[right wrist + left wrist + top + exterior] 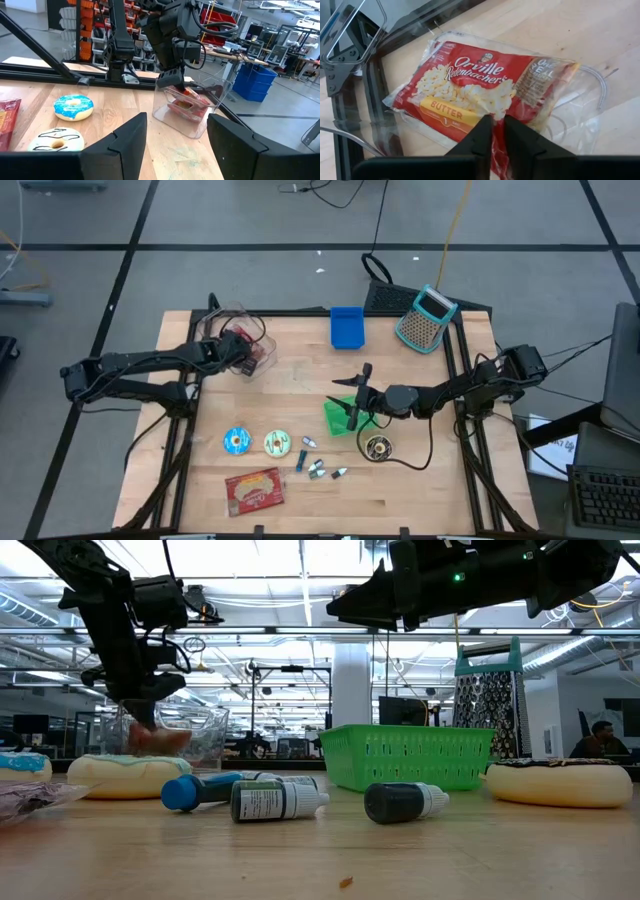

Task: Pick & Place Food Item
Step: Put the top red popcorn bag into the transparent bin, then put the red popcorn bag into the transparent bin

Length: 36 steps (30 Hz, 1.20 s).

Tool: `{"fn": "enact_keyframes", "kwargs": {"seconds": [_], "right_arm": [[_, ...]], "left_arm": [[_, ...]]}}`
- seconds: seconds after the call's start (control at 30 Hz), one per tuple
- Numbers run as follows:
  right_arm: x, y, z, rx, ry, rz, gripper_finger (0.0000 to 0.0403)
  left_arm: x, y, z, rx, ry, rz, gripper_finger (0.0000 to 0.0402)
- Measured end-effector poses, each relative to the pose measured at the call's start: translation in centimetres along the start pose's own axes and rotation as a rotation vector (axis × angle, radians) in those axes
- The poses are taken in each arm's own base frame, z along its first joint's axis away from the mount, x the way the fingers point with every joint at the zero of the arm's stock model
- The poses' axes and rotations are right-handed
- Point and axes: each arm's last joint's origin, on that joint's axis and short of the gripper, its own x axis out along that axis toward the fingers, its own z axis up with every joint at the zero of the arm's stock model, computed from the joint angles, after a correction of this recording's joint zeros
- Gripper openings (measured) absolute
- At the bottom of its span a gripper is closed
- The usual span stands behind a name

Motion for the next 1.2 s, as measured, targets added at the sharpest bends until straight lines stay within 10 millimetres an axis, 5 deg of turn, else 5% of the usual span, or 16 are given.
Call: {"fn": "enact_keyframes", "kwargs": {"seconds": [0.5, 0.83, 1.2], "right_arm": [[0.0, 0.0, 0.0, -0.003, 0.005, 0.001, 0.0196], [0.0, 0.0, -0.1, -0.006, 0.005, 0.001, 0.0196], [0.0, 0.0, -0.1, 0.025, 0.005, 0.001, 0.0196]], "left_arm": [[-0.3, 0.0, 0.3, 0.081, -0.027, -0.011, 0.0139], [-5.7, 1.1, 4.4, 0.055, -0.255, -0.132, 0.0141], [-11.3, 1.5, 4.5, 0.107, -0.459, -0.67, 0.0141]]}}
